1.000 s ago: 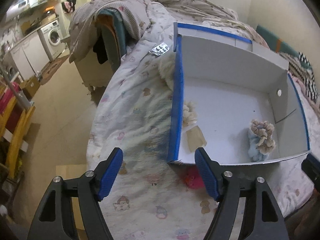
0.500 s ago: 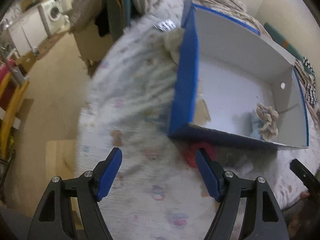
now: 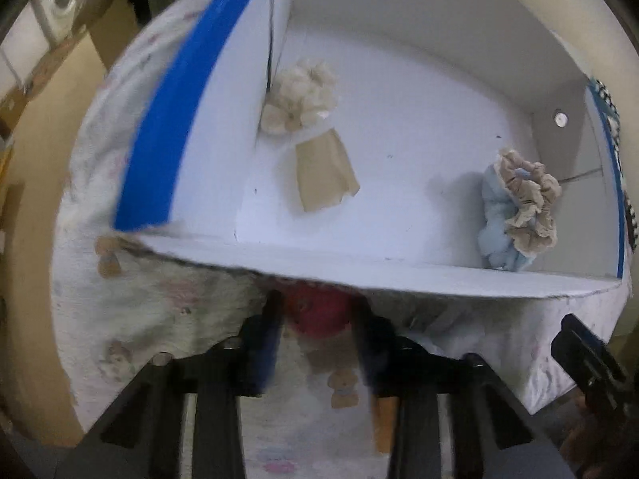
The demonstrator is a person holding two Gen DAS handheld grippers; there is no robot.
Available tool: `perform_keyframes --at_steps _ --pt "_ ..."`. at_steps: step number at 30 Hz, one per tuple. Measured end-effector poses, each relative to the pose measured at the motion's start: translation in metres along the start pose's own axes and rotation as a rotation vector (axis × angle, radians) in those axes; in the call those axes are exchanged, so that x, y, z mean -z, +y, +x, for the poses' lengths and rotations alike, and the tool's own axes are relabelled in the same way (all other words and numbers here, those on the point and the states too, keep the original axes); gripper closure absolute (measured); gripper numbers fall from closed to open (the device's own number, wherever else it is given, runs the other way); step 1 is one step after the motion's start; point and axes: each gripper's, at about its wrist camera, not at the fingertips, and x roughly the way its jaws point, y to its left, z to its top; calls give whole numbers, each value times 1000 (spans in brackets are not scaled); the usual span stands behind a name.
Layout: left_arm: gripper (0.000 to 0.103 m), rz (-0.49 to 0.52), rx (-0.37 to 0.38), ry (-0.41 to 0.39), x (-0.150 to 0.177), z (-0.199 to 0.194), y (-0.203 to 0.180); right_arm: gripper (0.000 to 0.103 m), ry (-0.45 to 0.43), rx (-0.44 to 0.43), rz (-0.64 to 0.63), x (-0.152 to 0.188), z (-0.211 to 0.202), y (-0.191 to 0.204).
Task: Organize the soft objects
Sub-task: 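Lower the left gripper onto the pink rubber duck and close it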
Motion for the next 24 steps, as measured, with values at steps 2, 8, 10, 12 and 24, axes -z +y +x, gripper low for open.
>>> perform_keyframes --at_steps 2,8,10,12,24 --pt "73 -33 18 14 -1 3 2 0 3 -13 -1 -1 1 -1" --pt "73 -2 -9 -3 3 -7 3 0 46 -107 15 -3 10 2" --pt "73 7 -15 -12 8 -16 10 0 60 -156 6 -4 12 7" --pt "73 18 -25 -27 12 -23 16 13 87 -208 6 -5 18 12" --pt "73 -16 -72 -79 23 -46 59 96 193 -153 -64 -3 66 58"
